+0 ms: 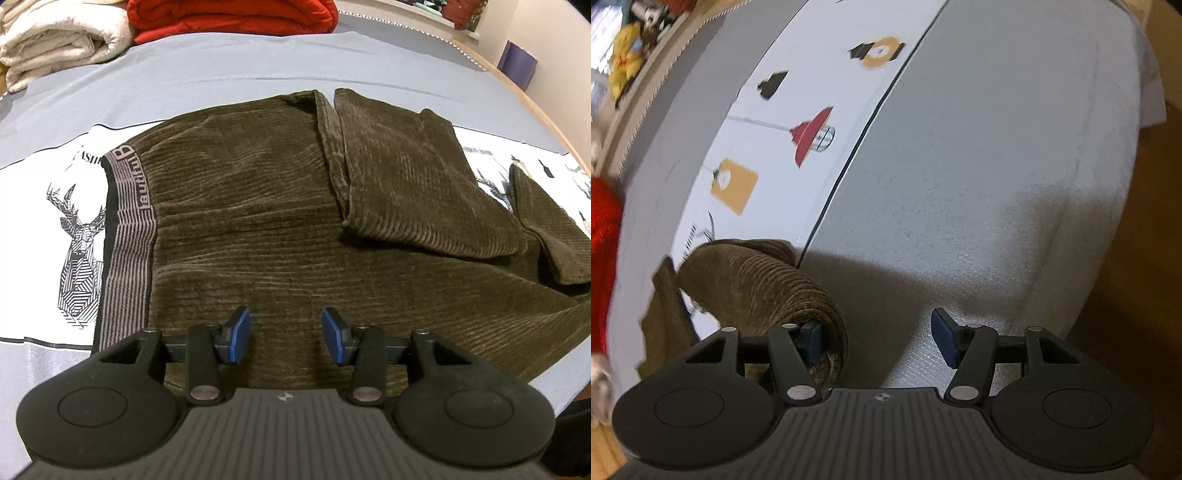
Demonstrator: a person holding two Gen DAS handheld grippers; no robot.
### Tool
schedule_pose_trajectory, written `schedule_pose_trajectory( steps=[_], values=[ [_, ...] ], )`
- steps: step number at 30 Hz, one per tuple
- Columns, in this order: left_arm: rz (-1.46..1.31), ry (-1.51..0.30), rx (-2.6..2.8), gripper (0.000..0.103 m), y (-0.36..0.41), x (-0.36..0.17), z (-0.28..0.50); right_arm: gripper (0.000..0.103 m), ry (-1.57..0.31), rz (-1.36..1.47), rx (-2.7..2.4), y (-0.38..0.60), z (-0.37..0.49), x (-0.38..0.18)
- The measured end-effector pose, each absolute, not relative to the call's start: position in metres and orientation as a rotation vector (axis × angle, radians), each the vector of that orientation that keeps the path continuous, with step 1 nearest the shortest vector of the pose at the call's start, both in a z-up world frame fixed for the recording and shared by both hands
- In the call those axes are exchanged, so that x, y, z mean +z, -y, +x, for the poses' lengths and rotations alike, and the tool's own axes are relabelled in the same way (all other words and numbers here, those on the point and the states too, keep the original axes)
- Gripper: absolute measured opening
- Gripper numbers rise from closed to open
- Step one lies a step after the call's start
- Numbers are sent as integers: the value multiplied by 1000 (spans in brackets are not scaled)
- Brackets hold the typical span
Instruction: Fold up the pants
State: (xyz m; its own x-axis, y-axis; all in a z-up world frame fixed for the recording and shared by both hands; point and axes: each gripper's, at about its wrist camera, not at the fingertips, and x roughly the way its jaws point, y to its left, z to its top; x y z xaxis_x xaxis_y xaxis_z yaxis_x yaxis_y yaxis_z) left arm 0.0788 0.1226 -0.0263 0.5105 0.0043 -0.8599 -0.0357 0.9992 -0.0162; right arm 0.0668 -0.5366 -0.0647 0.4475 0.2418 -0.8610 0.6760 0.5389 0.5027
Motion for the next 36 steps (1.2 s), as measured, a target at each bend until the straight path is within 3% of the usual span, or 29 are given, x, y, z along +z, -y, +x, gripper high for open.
schedule_pose_trajectory(
  steps=[4, 9, 14, 21, 30, 36],
  values=[
    [-27, -1036, 4, 50, -119, -25, 80, 57, -1121, 1083, -244, 541, 65, -68],
    [-4, -1055, -12, 50, -115, -28, 81, 58, -1083, 536, -153, 503, 74, -25],
    [-4, -1052, -20, 50, -111, -27, 82, 58, -840, 146, -83, 465, 62, 15],
    [-1, -1056, -10, 50, -116, -29, 83, 57, -600, 248, -227, 490, 52, 45],
    [-4, -1053, -14, 51, -111, -28, 84, 54, -763, -275, 185, 358, 91, -8],
    [-11, -1059, 2, 51, -116, -30, 83, 57, -850, -583, 296, 290, 100, -57]
  ],
)
